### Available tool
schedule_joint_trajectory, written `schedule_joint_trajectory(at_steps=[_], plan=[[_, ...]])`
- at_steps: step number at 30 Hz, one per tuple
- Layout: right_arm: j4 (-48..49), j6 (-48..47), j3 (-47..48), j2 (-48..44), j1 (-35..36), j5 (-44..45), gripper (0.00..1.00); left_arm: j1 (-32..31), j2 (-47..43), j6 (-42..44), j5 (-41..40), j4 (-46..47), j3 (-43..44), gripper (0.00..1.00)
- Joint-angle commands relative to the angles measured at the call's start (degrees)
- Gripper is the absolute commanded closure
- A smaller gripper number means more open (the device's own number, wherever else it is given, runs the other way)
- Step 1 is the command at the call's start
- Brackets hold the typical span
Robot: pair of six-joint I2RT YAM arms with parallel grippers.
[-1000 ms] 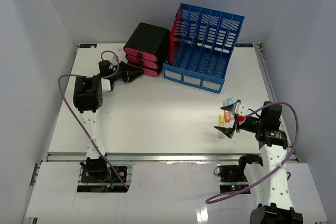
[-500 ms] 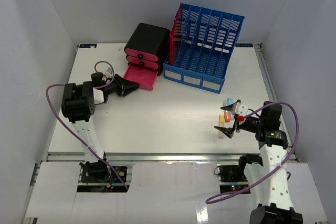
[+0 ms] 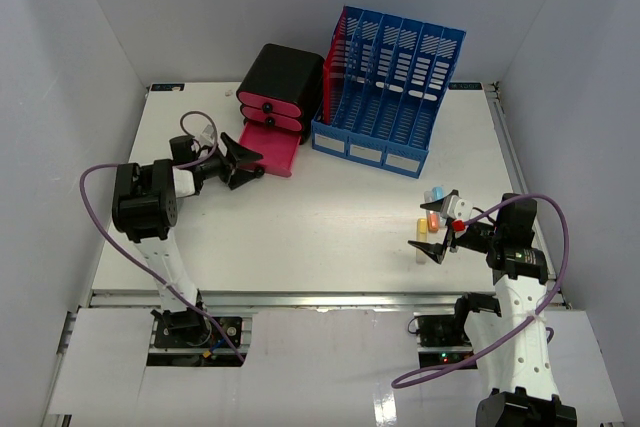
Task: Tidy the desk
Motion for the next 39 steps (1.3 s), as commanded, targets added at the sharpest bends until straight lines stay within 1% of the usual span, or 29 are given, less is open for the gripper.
schedule_joint_trajectory(at_steps=[1, 3, 5, 8, 11, 13, 15, 18, 21, 23, 26, 28, 30, 35, 39], plan=[[-0.59, -0.2, 0.29, -0.13, -0.37, 0.25, 0.1, 0.46, -5.86, 5.72, 0.76, -5.12, 0.89, 0.02], [-0.45, 0.4, 0.55, 0.3, -0.37, 0.97, 0.1, 0.75, -8.23, 7.84, 0.84, -6.59, 0.35, 0.02], [0.16, 3.54, 1.48, 1.47, -0.37, 2.94, 0.11, 1.25, -12.05, 11.16, 0.35, -10.26, -1.54, 0.02], [0.81, 7.77, 4.23, 3.02, -0.37, 9.12, 0.13, 2.15, -19.44, 17.09, -0.85, -16.3, -4.67, 0.02], [0.82, 11.99, 7.78, 6.04, -0.28, 18.0, 0.14, 3.22, -28.07, 21.81, -4.27, -21.66, -7.85, 0.02], [1.07, 15.64, 9.65, 8.02, -0.26, 23.0, 0.14, 3.92, -32.99, 24.34, -7.73, -25.34, -8.6, 0.02], [1.14, 18.37, 11.31, 10.72, -0.19, 30.05, 0.14, 4.88, -39.43, 27.17, -10.39, -30.22, -9.15, 0.02], [3.05, 23.37, 11.54, 15.38, -0.1, 39.96, 0.13, 5.87, -45.96, 28.31, -14.53, -33.46, -10.58, 0.02], [6.21, 27.15, 10.39, 18.63, 0.31, 47.06, 0.12, 6.42, -53.02, 26.94, -22.34, -36.19, -12.54, 0.02], [7.04, 28.01, 10.59, 21.02, 0.88, 50.75, 0.11, 6.46, -55.26, 26.24, -27.76, -38.23, -13.93, 0.02], [7.08, 28.87, 12.15, 25.71, 1.73, 53.72, 0.14, 6.55, -57.3, 26.33, -28.98, -39.82, -14.94, 0.02], [7.94, 29.06, 13.03, 29.14, 2.72, 55.37, 0.25, 6.55, -58.23, 26.78, -28.8, -40.4, -15.68, 0.02], [9.58, 29.7, 13.64, 33.22, 4.45, 57.06, 0.31, 6.48, -59.59, 27.7, -28.5, -40.5, -16.86, 0.02], [12.39, 31.73, 15.7, 40.35, 7.16, 60.26, 0.34, 6.55, -64.27, 29.56, -28.86, -40.69, -17.87, 0.02], [13.91, 33.72, 18.57, 46.55, 7.54, 60.91, 0.36, 6.55, -65.43, 29.68, -28.8, -40.49, -17.96, 0.02]])
